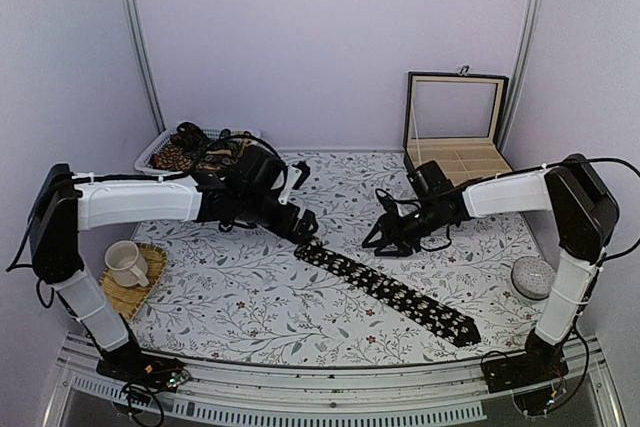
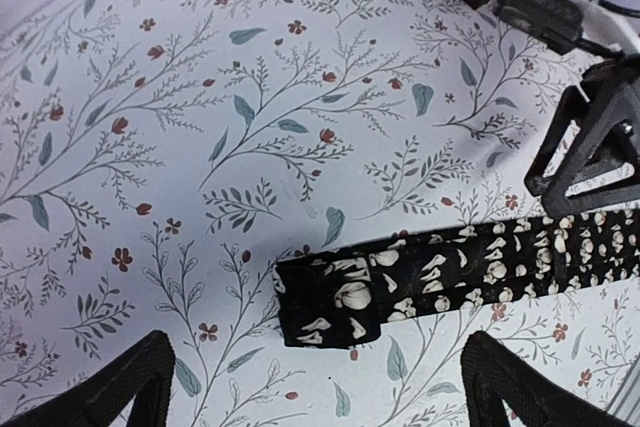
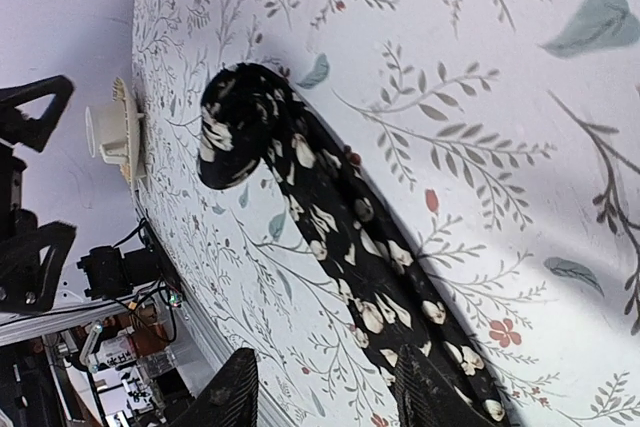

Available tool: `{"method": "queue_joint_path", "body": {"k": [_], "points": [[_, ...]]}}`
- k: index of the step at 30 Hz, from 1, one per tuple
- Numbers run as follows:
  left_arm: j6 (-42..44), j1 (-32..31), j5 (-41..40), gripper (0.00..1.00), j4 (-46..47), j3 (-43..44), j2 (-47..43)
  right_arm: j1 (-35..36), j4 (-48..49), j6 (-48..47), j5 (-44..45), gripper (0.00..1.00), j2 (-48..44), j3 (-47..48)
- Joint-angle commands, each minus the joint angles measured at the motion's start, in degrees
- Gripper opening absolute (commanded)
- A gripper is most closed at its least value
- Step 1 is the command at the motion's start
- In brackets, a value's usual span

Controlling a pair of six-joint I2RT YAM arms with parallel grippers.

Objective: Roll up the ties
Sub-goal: Roll the tie at the center of the board.

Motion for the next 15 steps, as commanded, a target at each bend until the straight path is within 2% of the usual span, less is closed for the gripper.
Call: {"method": "queue_joint_path", "body": {"k": [1, 4, 8, 15], "points": [[-5.31, 4.37, 11.01, 0.99, 5.1, -3.44, -0.36, 2.1, 0.58, 1.72, 2.95, 0.46, -2.66, 4.18], [-6.59, 7.13, 14.67, 0.94, 6.92, -4.62, 0.78, 3.88, 3.07, 3.94, 3.94, 0.46, 1.15, 7.28], [-8.7, 10.81, 20.71, 0.77, 10.08, -6.49, 2.54, 5.8, 6.58, 7.81, 3.65, 0.43, 6.45, 11.06], [-9.07, 13.68, 23.69, 0.68, 12.77, -8.03, 5.58, 8.45, 9.52, 12.38, 3.5, 0.41, 13.56, 16.53]]}}
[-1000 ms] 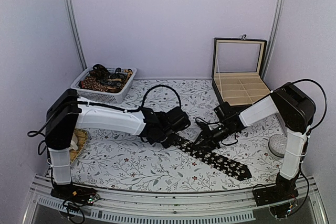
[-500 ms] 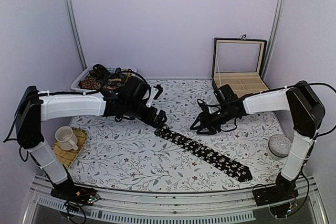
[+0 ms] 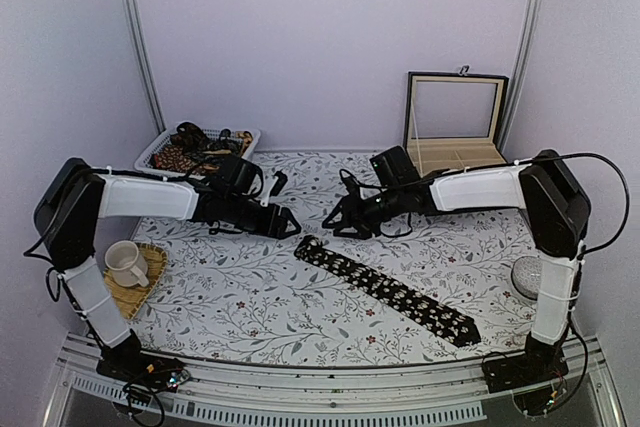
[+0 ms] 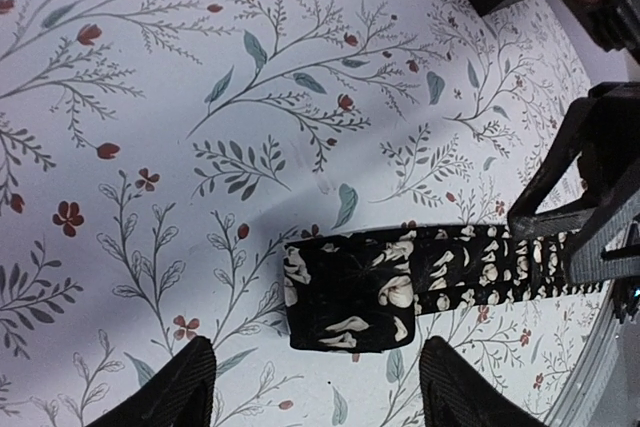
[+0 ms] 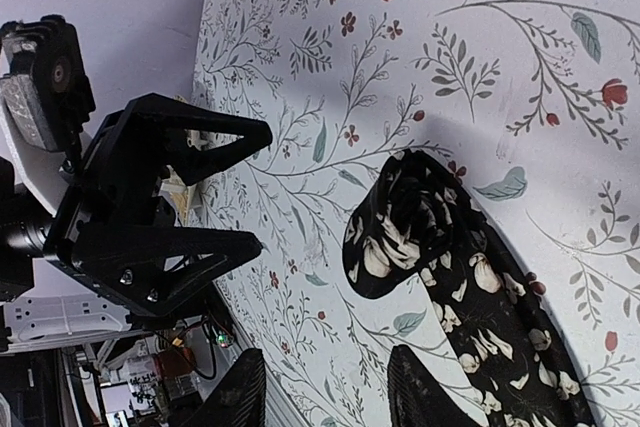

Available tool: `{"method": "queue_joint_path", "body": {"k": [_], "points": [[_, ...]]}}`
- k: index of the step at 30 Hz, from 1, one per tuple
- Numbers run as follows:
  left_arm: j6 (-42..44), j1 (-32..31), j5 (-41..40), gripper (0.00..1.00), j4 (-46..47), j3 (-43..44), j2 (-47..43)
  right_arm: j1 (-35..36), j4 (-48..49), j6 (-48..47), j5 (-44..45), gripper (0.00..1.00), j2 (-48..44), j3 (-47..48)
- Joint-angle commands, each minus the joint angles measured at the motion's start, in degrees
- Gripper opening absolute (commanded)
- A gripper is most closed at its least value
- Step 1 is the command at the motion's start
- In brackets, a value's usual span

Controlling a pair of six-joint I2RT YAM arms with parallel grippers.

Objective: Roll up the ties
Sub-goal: Roll the tie at the center of the board.

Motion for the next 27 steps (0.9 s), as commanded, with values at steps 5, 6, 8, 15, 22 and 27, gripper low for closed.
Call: {"method": "queue_joint_path", "body": {"k": [5, 6, 8, 15, 22, 27], "points": [[-1.08, 2.17, 5.22, 0.67, 4.78, -0.74, 4.84, 1.32, 3.76, 5.83, 0.46, 0.39, 10.04, 3.99], [-1.2, 2.44, 5.59, 0.67, 4.88, -0.5, 5.57, 1.35, 3.78, 6.03, 0.38, 0.39, 10.81, 4.34], [-1.28, 2.64, 6.26, 0.67, 5.55, -0.29, 6.63, 1.51, 4.23, 6.67, 0.18, 0.39, 12.0, 4.88], [-1.28, 3.16, 7.33, 0.67, 6.95, -0.08, 8.77, 2.85, 3.82, 7.4, -0.59, 0.38, 15.54, 7.89], [-1.59, 3.27, 9.47, 0.59, 8.39, -0.14, 10.54, 3.24, 3.71, 7.72, -0.66, 0.34, 16.7, 7.86], [-2.49, 3.17, 11.73, 0.52, 10.04, -0.53, 11.53, 3.32, 3.23, 7.45, -0.34, 0.31, 17.14, 7.82]]}}
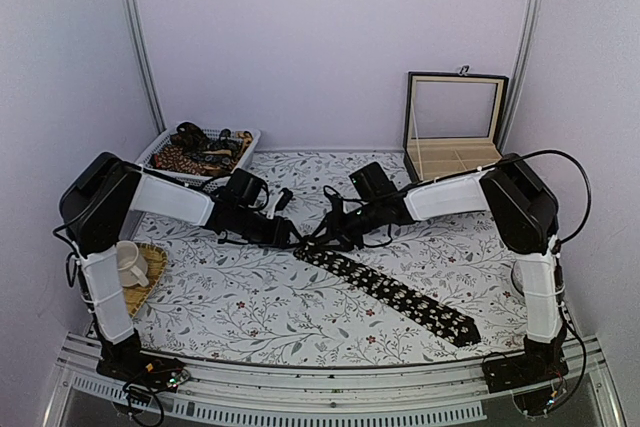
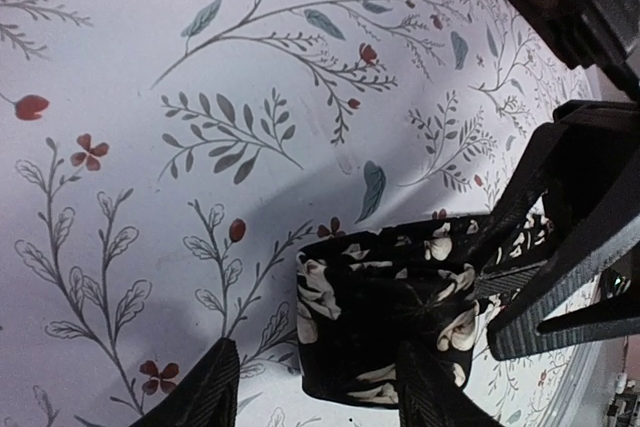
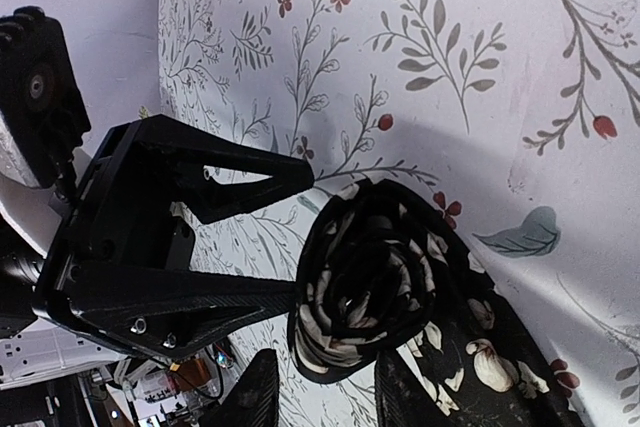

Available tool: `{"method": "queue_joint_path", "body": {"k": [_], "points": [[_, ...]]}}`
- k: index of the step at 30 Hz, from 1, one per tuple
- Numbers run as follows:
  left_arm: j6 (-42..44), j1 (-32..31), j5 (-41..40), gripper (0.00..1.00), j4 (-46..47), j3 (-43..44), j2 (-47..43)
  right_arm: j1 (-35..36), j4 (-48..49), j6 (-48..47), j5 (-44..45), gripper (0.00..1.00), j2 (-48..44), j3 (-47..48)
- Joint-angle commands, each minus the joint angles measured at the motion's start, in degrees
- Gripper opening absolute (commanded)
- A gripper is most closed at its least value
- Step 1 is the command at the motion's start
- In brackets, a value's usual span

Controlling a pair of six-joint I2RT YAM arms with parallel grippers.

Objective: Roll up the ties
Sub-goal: Roll the tie at the center of the board.

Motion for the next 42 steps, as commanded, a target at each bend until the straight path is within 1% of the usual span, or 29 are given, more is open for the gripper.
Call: {"method": "queue_joint_path", "body": {"k": [1, 12, 18, 24, 27, 29, 30, 33, 34, 36, 37, 38, 42], "points": [[-1.05, 0.7, 3.1, 0.52, 3.23, -0.3, 1.05, 0.32, 0.05, 0.09, -0.21, 0.31, 4.82, 0.9], [-1.92, 0.61, 4.18, 0.53, 4.43, -1.22, 1.57, 0.76, 0.32, -0.49, -0.39, 0.22, 5.73, -1.01], [-2.62, 0.61, 5.31, 0.55, 5.56, -1.93, 1.84, 0.7, -0.02, -1.18, 0.45, 0.2, 6.33, -1.76], [-3.03, 0.81, 6.13, 0.59, 5.81, -2.5, 1.61, 0.75, -0.01, -1.51, 1.03, 0.18, 7.66, -1.38], [-1.94, 1.17, 5.45, 0.67, 5.67, -3.12, 0.35, 0.71, -0.69, -2.1, 1.49, 0.17, 8.83, -1.1], [-0.07, 1.46, 4.53, 0.74, 5.06, -3.23, -1.28, 0.68, -0.9, -2.44, 1.72, 0.17, 9.57, -1.15], [1.13, 1.55, 3.61, 0.79, 4.4, -3.08, -2.22, 0.62, -0.79, -2.56, 1.63, 0.17, 9.81, -1.24], [5.46, 1.84, 0.61, 0.91, 1.14, -1.37, -4.68, 0.67, -0.39, -2.51, 1.41, 0.17, 9.94, -1.37], [7.7, 1.86, -0.32, 0.99, -0.37, -0.47, -5.33, 0.63, -0.24, -2.51, 1.38, 0.17, 9.94, -1.36], [13.07, 1.91, -0.9, 1.0, -2.84, 0.49, -6.62, 0.45, -0.13, -2.5, 1.43, 0.17, 12.0, -1.2], [15.93, 1.92, -0.4, 1.0, -4.02, 1.13, -7.02, 0.34, -0.11, -2.64, 1.33, 0.17, 12.21, -1.18], [20.52, 1.93, 0.24, 1.0, -5.87, 1.93, -7.33, 0.22, -0.07, -2.67, 1.35, 0.17, 12.22, -1.22], [32.46, 1.75, 0.29, 1.0, -11.97, 4.29, -7.88, -0.12, 0.23, -2.81, 1.07, 0.17, 12.34, -1.68]]}}
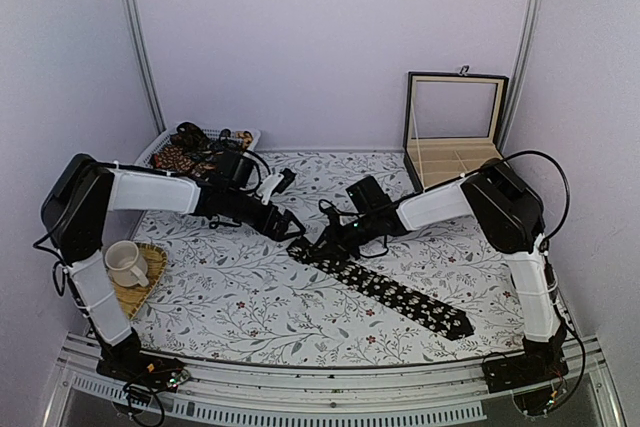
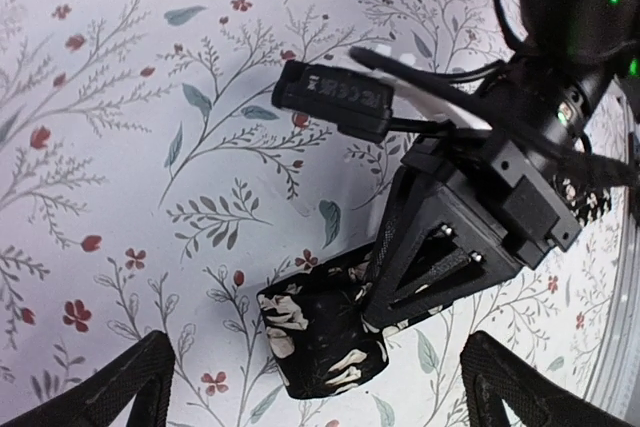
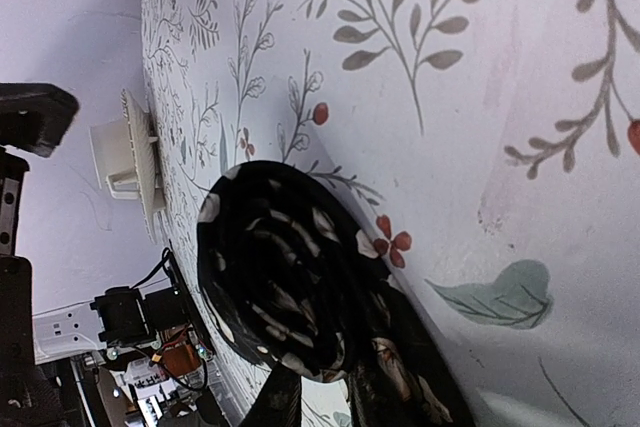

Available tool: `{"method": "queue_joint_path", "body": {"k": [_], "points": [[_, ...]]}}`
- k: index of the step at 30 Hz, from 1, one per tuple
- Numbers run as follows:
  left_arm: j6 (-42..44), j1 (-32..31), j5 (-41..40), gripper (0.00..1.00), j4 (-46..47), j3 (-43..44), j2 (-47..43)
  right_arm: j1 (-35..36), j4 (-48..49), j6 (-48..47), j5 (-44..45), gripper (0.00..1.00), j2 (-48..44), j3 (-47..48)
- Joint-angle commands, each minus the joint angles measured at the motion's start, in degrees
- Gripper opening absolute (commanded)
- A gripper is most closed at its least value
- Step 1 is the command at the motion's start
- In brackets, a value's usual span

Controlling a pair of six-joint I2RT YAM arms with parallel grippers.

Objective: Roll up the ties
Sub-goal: Roll the tie at the center of the board.

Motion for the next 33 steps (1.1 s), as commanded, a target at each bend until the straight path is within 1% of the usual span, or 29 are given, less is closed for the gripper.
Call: {"method": "queue_joint_path", "body": {"k": [1, 4, 8, 11, 13, 17, 21, 25, 27, 29, 33], "points": [[18.95, 0.15, -1.28, 1.0, -8.88, 2.65, -1.99, -0.29, -3.95, -0.96, 2.96, 0.17, 6.54, -1.52], [30.21, -0.57, -4.3, 1.0, -12.39, 2.55, -2.92, -0.43, -3.94, -1.0, 2.5, 0.17, 6.9, -1.09], [41.37, 0.08, -6.13, 1.0, -20.76, 6.45, -1.73, -0.44, -3.75, -1.12, 1.92, 0.17, 7.12, -0.87], [47.14, 0.05, -7.5, 0.99, -23.34, 7.74, -0.4, -0.38, -3.37, -0.96, 1.46, 0.16, 7.13, -0.87], [49.48, -0.17, -9.15, 0.97, -22.71, 7.61, 0.95, -0.54, -3.41, -0.95, 1.27, 0.16, 6.91, -0.79], [51.77, -1.03, -10.51, 0.93, -19.42, 6.09, 3.14, -0.55, -3.52, -1.04, 1.04, 0.16, 6.95, -0.78], [52.07, -2.36, -9.16, 0.9, -17.4, 5.83, 4.43, -0.6, -3.43, -1.04, 0.93, 0.17, 6.79, -0.87], [51.51, -4.36, -11.85, 0.87, -15.75, 5.62, 5.74, -0.56, -3.13, -0.95, 0.76, 0.17, 6.76, -0.96], [51.36, -5.09, -12.58, 0.84, -14.5, 4.88, 5.98, -0.6, -2.96, -0.81, 0.6, 0.17, 6.7, -0.96], [51.25, -5.71, -13.66, 0.82, -12.61, 3.76, 6.05, -0.64, -2.86, -0.7, 0.57, 0.16, 6.7, -0.96], [50.77, -6.38, -14.75, 0.7, -12.0, 4.22, 7.08, -0.63, -2.74, -0.69, 0.42, 0.16, 6.69, -0.96]]}}
